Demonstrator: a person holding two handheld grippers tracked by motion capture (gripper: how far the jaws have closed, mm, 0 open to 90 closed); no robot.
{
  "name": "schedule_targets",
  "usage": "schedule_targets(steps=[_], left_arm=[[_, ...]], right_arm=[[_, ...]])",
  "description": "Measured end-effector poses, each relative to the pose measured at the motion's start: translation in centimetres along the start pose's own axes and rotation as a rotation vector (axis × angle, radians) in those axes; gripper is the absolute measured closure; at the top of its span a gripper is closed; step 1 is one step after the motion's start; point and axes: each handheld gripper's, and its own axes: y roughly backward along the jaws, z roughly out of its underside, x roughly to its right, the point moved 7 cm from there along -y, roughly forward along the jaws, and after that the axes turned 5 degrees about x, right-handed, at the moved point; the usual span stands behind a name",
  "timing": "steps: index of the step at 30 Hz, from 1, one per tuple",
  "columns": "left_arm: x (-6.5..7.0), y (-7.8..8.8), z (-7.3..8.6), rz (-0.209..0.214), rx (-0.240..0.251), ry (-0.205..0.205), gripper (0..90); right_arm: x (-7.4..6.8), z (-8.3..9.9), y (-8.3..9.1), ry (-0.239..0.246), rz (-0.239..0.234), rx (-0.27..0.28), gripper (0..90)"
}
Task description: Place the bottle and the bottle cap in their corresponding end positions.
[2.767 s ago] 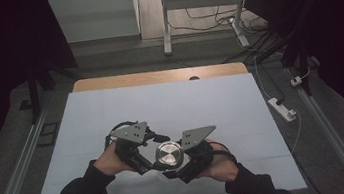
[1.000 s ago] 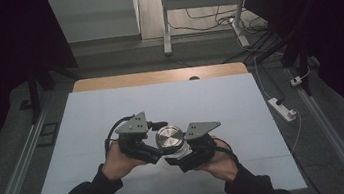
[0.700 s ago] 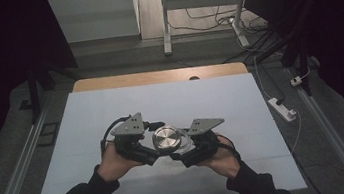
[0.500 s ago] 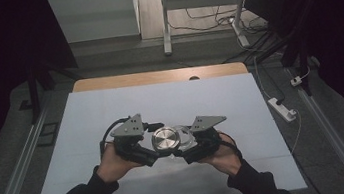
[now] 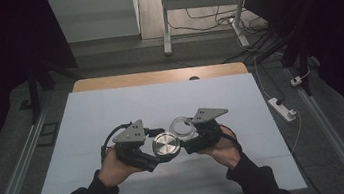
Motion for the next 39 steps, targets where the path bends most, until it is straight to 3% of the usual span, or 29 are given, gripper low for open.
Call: schedule_targets(steps=[12, 23, 39], left_arm=[[0.8, -1.8, 3.5, -0.001, -0.065, -0.032, 20.8], [0.6, -4.4, 7.1, 0.026, -0.105, -0.009, 20.8], [-1.7, -7.5, 10.9, -0.062, -0.245, -0.024, 20.7]], right_arm=[[1.9, -0.8, -1.8, -0.011, 0.039, 0.017, 14.3], [3.4, -0.9, -4.7, -0.005, 0.080, 0.007, 14.3], [4.7, 0.1, -9.2, -0.022, 0.113, -0.028, 14.2]])
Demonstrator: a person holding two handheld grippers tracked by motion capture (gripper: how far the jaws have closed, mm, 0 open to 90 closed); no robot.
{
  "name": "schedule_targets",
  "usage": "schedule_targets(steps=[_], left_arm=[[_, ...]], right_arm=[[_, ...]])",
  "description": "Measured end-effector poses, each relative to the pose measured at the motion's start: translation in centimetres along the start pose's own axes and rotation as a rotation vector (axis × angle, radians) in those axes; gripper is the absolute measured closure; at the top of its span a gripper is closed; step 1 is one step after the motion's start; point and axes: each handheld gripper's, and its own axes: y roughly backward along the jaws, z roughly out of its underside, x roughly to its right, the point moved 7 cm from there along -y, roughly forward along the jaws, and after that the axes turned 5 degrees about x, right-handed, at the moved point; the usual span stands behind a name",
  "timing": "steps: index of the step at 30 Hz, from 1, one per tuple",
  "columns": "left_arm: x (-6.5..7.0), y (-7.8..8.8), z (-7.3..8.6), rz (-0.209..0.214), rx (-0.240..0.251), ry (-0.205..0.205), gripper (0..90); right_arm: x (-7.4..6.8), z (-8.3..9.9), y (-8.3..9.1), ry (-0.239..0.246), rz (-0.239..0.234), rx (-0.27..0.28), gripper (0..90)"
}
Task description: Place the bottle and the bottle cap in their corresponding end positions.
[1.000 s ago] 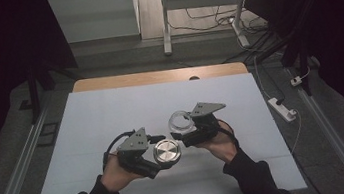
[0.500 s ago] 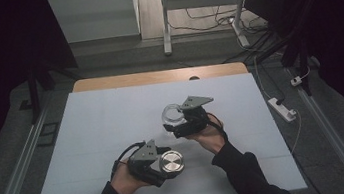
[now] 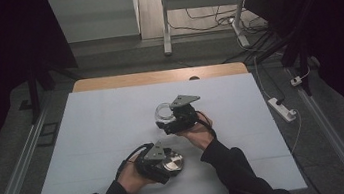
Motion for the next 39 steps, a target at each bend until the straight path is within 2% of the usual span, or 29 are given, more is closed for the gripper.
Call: schedule_targets(steps=[3, 6, 9, 12, 19, 22, 26, 29, 31, 33, 39], left_arm=[[-0.3, -0.1, 0.3, -0.016, -0.025, 0.003, 20.7], [-0.4, -0.2, 0.6, -0.012, -0.031, 0.012, 20.7], [-0.5, -0.4, 0.8, -0.011, -0.058, 0.012, 20.6], [-0.7, -0.5, 1.1, 0.007, -0.065, 0.042, 20.5], [-0.7, -0.4, 1.2, 0.014, -0.067, 0.038, 19.9], [-0.7, -0.4, 1.3, 0.014, -0.085, 0.022, 13.8], [-0.8, 0.6, 1.0, 0.037, -0.049, 0.031, 8.4], [-1.1, 1.6, 0.7, 0.036, -0.008, 0.065, 5.8], [-1.2, 2.2, 0.6, 0.020, 0.015, 0.090, 3.9], [-1.3, 2.7, 0.6, 0.016, 0.027, 0.099, 2.7], [-1.2, 3.2, 0.9, 0.024, -0.007, 0.127, 0.0]], right_arm=[[0.1, 0.3, -0.5, 0.005, 0.010, 0.001, 14.2], [0.0, 0.5, -1.0, 0.008, 0.011, -0.002, 14.2], [-0.1, 1.2, -1.6, 0.042, 0.020, -0.027, 14.1], [0.0, 1.3, -1.6, 0.030, 0.015, -0.007, 14.0], [0.0, 1.3, -1.6, 0.030, 0.015, -0.021, 13.4], [-0.3, 1.3, -1.7, 0.030, -0.004, -0.039, 6.9], [-0.4, 1.1, -1.4, 0.029, -0.020, -0.043, 2.8], [-0.3, 0.6, -0.6, 0.028, -0.031, -0.024, 2.1], [-0.3, 0.2, 0.0, 0.025, -0.035, -0.006, 1.6], [-0.4, -0.1, 0.7, 0.017, -0.046, 0.006, 1.3], [-0.4, -0.1, 2.1, 0.020, -0.045, -0.003, 0.0]])
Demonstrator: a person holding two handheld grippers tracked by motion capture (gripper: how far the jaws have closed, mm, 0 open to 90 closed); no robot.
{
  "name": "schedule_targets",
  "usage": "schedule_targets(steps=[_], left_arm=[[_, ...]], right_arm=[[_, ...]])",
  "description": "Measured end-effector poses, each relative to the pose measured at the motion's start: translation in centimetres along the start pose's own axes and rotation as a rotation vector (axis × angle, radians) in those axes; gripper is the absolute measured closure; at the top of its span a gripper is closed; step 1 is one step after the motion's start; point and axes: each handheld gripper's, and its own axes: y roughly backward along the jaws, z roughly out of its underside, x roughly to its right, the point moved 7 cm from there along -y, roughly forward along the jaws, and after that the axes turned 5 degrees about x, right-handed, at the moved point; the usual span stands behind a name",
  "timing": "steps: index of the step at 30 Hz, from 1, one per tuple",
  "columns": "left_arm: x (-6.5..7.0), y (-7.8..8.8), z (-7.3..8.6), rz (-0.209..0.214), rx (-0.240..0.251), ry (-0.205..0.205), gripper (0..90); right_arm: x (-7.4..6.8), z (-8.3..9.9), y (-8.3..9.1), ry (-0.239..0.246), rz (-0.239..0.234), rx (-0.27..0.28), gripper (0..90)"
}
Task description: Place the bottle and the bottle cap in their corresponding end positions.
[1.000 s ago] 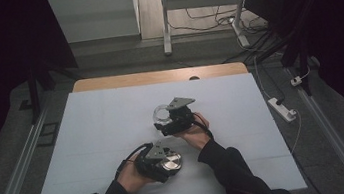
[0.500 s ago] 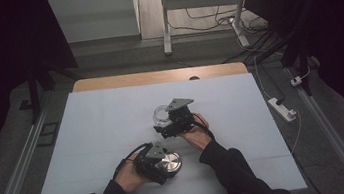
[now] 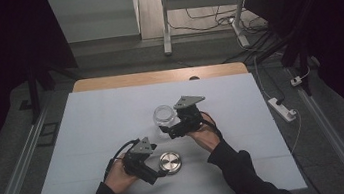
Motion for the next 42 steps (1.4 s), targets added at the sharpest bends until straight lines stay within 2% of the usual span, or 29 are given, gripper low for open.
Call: schedule_targets(steps=[7, 10, 15, 22, 28, 33, 35, 39, 42], left_arm=[[-0.3, 1.5, 0.9, -0.017, -0.008, 0.075, 0.0], [-0.4, 2.4, 1.3, -0.032, 0.000, 0.093, 0.0], [-0.4, 3.8, 1.9, -0.038, 0.016, 0.130, 0.0], [0.0, 5.6, 3.2, -0.075, 0.005, 0.143, 0.0], [0.4, 7.4, 4.6, -0.109, 0.003, 0.158, 0.0], [0.6, 9.0, 5.9, -0.144, 0.026, 0.204, 0.0], [0.7, 9.6, 6.5, -0.153, 0.029, 0.219, 0.0], [0.9, 10.4, 7.5, -0.173, 0.032, 0.243, 0.0], [1.0, 11.0, 8.1, -0.186, 0.041, 0.263, 0.0]], right_arm=[[-0.5, 0.8, 0.8, 0.011, -0.003, -0.031, 0.0], [-0.8, 1.2, 1.7, 0.000, -0.009, -0.039, 0.0], [-1.1, 1.1, 3.6, -0.042, -0.025, -0.013, 0.0], [-2.0, 2.2, 6.1, -0.041, -0.027, -0.010, 0.0], [-2.1, 3.5, 8.5, -0.030, 0.009, -0.011, 0.0], [-1.6, 4.9, 10.8, -0.044, 0.044, -0.007, 0.0], [-1.3, 5.7, 11.9, -0.041, 0.072, -0.023, 0.0], [-0.7, 6.9, 14.2, -0.100, 0.093, -0.005, 0.0], [-0.2, 7.9, 15.8, -0.115, 0.134, -0.007, 0.0]])
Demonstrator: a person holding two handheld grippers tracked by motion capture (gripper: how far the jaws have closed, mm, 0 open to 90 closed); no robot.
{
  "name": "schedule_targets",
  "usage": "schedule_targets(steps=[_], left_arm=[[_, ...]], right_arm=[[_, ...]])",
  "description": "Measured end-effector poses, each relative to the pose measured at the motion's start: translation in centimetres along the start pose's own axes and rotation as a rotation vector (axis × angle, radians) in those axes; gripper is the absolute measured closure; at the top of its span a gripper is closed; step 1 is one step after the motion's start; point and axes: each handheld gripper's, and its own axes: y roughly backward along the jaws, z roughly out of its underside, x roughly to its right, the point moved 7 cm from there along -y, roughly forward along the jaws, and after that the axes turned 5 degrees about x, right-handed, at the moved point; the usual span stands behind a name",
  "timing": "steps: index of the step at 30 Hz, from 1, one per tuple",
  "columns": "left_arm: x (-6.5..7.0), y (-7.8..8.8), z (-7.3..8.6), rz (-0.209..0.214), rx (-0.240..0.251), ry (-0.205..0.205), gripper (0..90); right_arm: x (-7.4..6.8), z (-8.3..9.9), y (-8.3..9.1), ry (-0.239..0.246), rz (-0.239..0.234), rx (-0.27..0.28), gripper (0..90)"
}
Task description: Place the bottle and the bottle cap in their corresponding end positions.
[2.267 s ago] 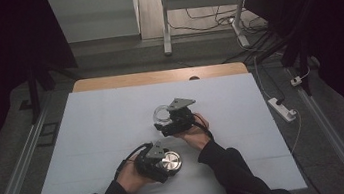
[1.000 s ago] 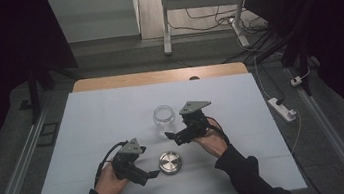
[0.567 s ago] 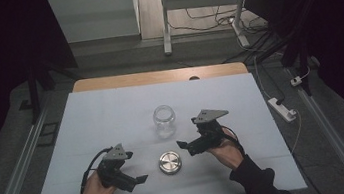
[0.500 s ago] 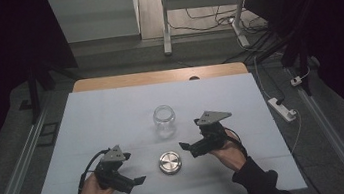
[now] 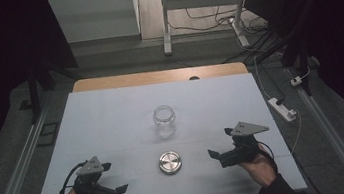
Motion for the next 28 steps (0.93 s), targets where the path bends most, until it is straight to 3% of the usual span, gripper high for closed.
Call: schedule_targets(steps=[6, 14, 22, 25, 28], left_arm=[[-0.4, 1.5, 1.0, -0.043, 0.025, 0.028, 0.0], [-1.2, 3.7, 2.8, -0.104, 0.050, 0.089, 0.0], [-1.7, 5.3, 4.1, -0.163, 0.057, 0.135, 0.0], [-2.0, 5.4, 4.2, -0.165, 0.056, 0.157, 0.0], [-1.9, 5.2, 4.1, -0.166, 0.041, 0.150, 0.0]], right_arm=[[1.1, 2.3, 2.6, -0.021, 0.070, -0.038, 0.0], [1.5, 4.9, 5.7, -0.060, 0.157, -0.082, 0.0], [1.2, 6.1, 7.8, -0.114, 0.176, -0.095, 0.0], [1.2, 6.3, 7.9, -0.119, 0.185, -0.106, 0.0], [1.2, 6.4, 7.7, -0.117, 0.185, -0.122, 0.0]])
